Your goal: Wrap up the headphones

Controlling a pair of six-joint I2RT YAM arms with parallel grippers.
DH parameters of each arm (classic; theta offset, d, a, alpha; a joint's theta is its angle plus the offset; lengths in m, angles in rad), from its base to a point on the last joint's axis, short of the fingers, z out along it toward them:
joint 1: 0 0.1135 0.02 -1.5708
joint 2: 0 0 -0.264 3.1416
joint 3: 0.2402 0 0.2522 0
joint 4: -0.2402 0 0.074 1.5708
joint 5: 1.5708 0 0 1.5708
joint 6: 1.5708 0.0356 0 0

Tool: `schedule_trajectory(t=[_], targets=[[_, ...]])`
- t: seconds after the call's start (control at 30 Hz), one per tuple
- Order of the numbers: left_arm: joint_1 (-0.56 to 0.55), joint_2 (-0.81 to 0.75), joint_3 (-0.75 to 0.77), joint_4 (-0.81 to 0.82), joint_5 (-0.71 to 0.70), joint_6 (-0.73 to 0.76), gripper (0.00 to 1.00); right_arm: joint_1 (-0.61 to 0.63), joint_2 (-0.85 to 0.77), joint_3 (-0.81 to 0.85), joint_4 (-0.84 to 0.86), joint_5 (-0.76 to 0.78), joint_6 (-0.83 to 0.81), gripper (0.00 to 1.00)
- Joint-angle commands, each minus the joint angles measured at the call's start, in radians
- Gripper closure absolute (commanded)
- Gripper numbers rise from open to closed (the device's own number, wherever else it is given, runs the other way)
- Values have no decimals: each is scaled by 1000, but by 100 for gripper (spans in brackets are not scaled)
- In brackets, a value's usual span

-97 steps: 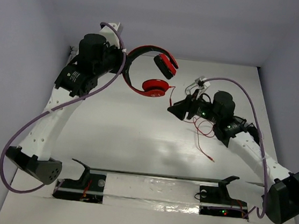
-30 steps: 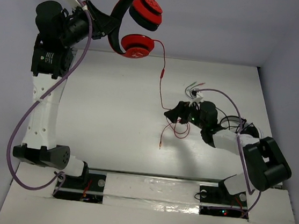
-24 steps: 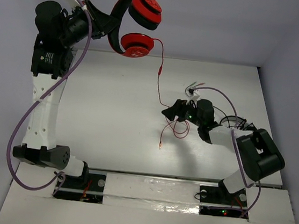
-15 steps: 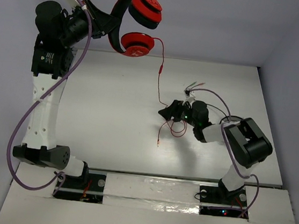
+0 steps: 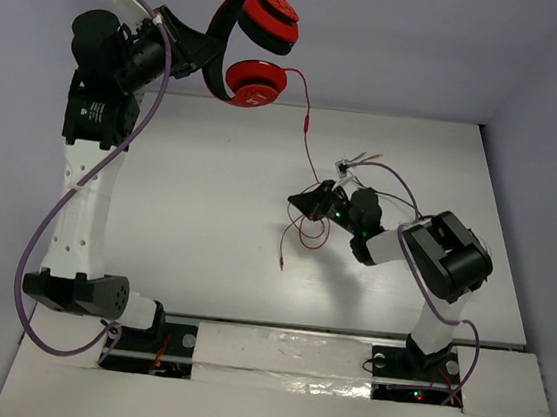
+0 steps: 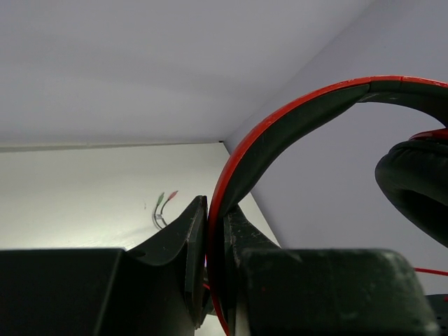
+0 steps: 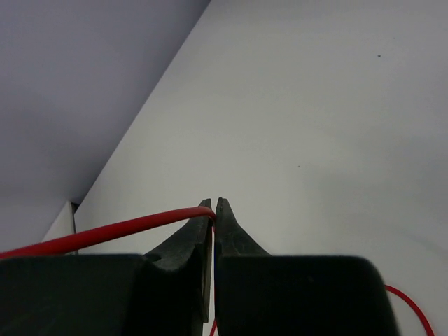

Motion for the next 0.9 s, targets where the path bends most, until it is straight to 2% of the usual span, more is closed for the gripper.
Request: schedule_trajectory(t=[0.0, 0.13, 0.17, 0.23, 0.27, 0.33, 0.37, 0.5, 0.57, 0.63, 0.67, 0.73, 0.87], targets=[[6, -55, -1, 103, -6, -53, 100, 16, 4, 26, 139, 12, 21, 100], [6, -60, -9, 86, -63, -39, 100, 27, -74, -14, 98, 36, 13, 100], [6, -64, -15, 87, -75, -36, 100, 27, -102, -37, 24, 52, 6, 100], [6, -61, -29, 94, -118, -30, 100, 49, -192, -51, -88, 142, -20, 100], [6, -58, -29, 92, -141, -26, 100, 49, -223, -68, -201, 183, -19, 100], [6, -48, -32, 92, -198, -21, 100, 62, -301, -95, -263, 256, 1, 100], [6, -32, -31, 94, -206, -22, 100, 76, -326, -108, -348, 292, 18, 100], [6, -57, -95, 158, -193, -53, 100, 101, -413, -167, -475, 473, 52, 100], [6, -75, -95, 144, -210, -42, 100, 101, -447, -186, -495, 498, 44, 100], [6, -86, -63, 117, -241, -10, 100, 101, -461, -198, -509, 475, 16, 89], [6, -103, -52, 94, -250, -1, 100, 101, -475, -210, -486, 457, 12, 66], [6, -130, -44, 87, -256, 8, 100, 101, -490, -252, -447, 426, -4, 42], [-3, -175, -67, 87, -233, 7, 100, 101, -501, -241, -424, 411, -53, 32]])
